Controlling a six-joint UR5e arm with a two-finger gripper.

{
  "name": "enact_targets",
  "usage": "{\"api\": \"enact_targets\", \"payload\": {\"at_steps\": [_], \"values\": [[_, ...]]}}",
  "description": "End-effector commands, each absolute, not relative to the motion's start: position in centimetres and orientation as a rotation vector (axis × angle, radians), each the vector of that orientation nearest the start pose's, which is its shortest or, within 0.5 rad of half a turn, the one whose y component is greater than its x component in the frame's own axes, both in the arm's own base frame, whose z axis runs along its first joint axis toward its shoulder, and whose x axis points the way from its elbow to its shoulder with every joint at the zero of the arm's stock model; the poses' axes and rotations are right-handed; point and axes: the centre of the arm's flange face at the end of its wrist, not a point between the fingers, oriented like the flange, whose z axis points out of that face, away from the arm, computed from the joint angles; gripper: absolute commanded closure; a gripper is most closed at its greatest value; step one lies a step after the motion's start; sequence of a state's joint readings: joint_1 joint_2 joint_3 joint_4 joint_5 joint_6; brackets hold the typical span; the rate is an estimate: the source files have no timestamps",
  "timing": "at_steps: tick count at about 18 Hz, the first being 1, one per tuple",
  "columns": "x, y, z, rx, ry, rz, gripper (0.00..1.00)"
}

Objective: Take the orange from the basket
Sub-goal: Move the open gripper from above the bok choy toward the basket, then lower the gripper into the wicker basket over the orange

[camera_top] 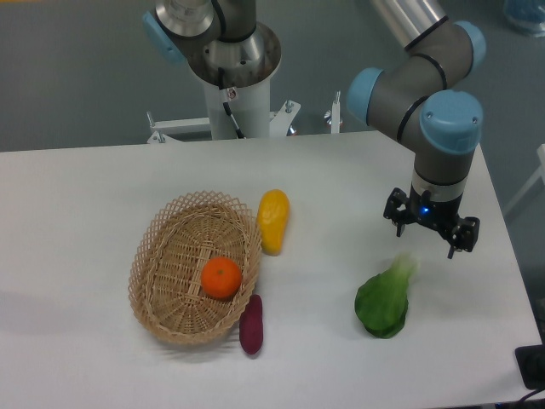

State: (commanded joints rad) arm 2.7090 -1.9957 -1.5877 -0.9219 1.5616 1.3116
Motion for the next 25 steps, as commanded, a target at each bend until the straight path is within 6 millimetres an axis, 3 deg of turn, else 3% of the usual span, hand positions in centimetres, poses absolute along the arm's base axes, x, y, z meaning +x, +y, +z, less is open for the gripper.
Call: {"api": "enact_targets", "payload": {"at_steps": [7, 13, 17, 19, 25], "values": [[-52.9, 39.7, 30.6, -3.037, 0.270, 0.293, 0.00], [-50.6, 42.1, 30.8, -3.025, 0.221, 0.278, 0.00], [-48.3, 43.7, 30.2, -3.018, 0.222, 0.248, 0.00], [-45.9, 45.3, 31.1, -3.007, 0.200, 0.252, 0.00], [-39.3, 49.2, 29.8, -3.006, 0.313, 0.199, 0.00]]}}
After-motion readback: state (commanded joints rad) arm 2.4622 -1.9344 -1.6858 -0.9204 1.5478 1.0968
